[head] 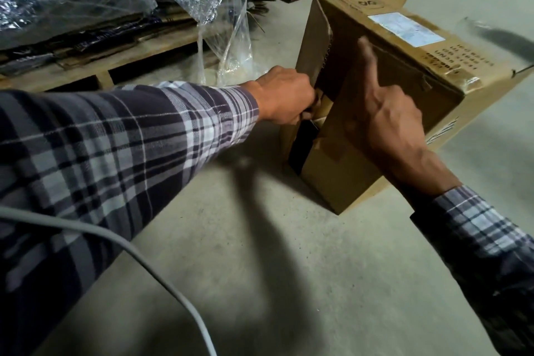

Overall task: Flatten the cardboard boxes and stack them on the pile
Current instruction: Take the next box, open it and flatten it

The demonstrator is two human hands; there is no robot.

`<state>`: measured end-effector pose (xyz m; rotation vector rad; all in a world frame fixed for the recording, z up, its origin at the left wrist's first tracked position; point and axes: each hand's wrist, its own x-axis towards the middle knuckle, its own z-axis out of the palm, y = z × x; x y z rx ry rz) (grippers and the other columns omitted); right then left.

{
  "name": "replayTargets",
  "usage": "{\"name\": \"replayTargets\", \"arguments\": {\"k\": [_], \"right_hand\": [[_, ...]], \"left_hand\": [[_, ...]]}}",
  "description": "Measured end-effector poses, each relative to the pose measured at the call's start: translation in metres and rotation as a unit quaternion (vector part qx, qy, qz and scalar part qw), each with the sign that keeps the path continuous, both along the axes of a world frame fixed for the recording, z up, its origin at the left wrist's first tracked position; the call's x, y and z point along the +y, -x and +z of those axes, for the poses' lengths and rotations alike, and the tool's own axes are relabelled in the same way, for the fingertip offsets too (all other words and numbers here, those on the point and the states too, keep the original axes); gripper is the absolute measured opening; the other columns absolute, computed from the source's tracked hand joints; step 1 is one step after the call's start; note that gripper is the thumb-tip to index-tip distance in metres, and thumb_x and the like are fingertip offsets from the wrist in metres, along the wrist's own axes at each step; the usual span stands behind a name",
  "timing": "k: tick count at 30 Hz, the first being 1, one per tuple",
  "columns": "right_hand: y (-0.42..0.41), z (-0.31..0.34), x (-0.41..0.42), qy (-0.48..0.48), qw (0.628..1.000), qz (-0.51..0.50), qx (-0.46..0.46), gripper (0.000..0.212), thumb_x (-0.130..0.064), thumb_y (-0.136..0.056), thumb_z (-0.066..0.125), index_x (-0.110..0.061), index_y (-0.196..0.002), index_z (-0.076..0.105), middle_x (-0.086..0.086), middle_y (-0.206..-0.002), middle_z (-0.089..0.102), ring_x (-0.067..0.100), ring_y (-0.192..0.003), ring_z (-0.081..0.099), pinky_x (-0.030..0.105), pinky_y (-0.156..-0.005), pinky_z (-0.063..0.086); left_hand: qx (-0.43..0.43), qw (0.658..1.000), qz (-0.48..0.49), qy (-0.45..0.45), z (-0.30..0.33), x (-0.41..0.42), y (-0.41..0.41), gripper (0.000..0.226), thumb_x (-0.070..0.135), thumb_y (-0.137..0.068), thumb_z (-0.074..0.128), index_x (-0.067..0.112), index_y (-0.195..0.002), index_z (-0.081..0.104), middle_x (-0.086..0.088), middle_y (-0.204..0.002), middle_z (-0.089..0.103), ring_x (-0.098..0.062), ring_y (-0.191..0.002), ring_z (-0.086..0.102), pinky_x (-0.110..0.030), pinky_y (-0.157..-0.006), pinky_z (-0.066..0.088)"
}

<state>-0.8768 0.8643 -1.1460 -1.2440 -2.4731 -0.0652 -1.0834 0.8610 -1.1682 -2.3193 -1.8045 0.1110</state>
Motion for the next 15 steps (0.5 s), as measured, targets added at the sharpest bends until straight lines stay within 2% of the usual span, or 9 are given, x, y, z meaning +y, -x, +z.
{"name": "replayTargets", "arguments": {"k": [2,4,7,9,11,13,15], "right_hand": [[-0.001,0.016,0.004,-0.032,0.999,-0.026,0.007,0.101,-0.008,-0.092,0.069,-0.013,-0.165,0.001,0.005,-0.068,0.045,0.022,-0.053,0.048,0.033,-0.047,0.038],[-0.004,0.028,0.011,-0.044,0.999,-0.016,-0.006,0.077,-0.023,-0.094,0.073,-0.003,-0.154,0.029,0.004,-0.074,0.045,0.024,-0.058,0.051,0.031,-0.05,0.036],[-0.009,0.039,0.015,-0.045,0.999,-0.021,0.009,0.054,-0.052,-0.094,0.068,-0.01,-0.125,0.057,0.002,-0.084,0.051,0.014,-0.057,0.045,0.026,-0.049,0.03],[-0.01,0.045,0.008,-0.066,0.998,-0.022,0.0,0.048,-0.071,-0.092,0.057,-0.023,-0.103,0.059,-0.002,-0.076,0.057,0.008,-0.054,0.044,0.023,-0.045,0.027],[-0.016,0.054,0.002,-0.07,0.997,0.009,-0.043,0.055,-0.086,-0.088,0.042,-0.032,-0.09,0.052,-0.007,-0.07,0.058,0.006,-0.053,0.052,0.024,-0.043,0.033],[-0.027,0.072,-0.009,0.011,0.995,0.067,-0.075,0.063,-0.09,-0.081,0.039,-0.029,-0.083,0.057,-0.006,-0.059,0.064,0.004,-0.048,0.061,0.027,-0.044,0.044],[-0.039,0.092,-0.021,0.121,0.979,0.12,-0.112,0.061,-0.086,-0.076,0.044,-0.028,-0.08,0.063,-0.013,-0.056,0.069,0.0,-0.052,0.067,0.024,-0.051,0.046]], "left_hand": [[0.001,1.0,0.005,-0.003,-0.001,-0.001,0.002,0.027,0.041,-0.101,0.058,0.021,-0.111,0.074,-0.006,-0.097,0.07,-0.027,-0.086,0.068,-0.041,-0.078,0.058],[0.011,1.0,0.014,-0.01,-0.001,-0.001,0.004,0.029,0.044,-0.101,0.057,0.022,-0.113,0.073,-0.008,-0.099,0.07,-0.029,-0.086,0.068,-0.041,-0.075,0.057],[0.014,0.999,0.032,-0.006,0.001,-0.003,0.009,0.029,0.045,-0.1,0.056,0.026,-0.114,0.072,-0.007,-0.101,0.07,-0.03,-0.089,0.068,-0.041,-0.075,0.057],[-0.012,0.999,0.047,0.006,0.004,-0.007,0.012,0.024,0.042,-0.099,0.056,0.03,-0.114,0.072,-0.005,-0.1,0.069,-0.03,-0.092,0.066,-0.042,-0.077,0.057],[-0.044,0.993,0.105,0.021,0.008,-0.011,0.015,0.018,0.035,-0.097,0.06,0.03,-0.109,0.072,-0.004,-0.093,0.062,-0.029,-0.089,0.062,-0.04,-0.071,0.05],[-0.076,0.972,0.221,0.038,0.01,-0.013,0.016,0.012,0.022,-0.089,0.068,0.026,-0.1,0.073,-0.002,-0.081,0.059,-0.027,-0.08,0.062,-0.037,-0.065,0.049],[-0.179,0.923,0.334,0.073,0.01,-0.01,0.018,0.011,0.008,-0.087,0.069,0.012,-0.095,0.076,-0.002,-0.067,0.067,-0.02,-0.058,0.068,-0.03,-0.053,0.052]]}}
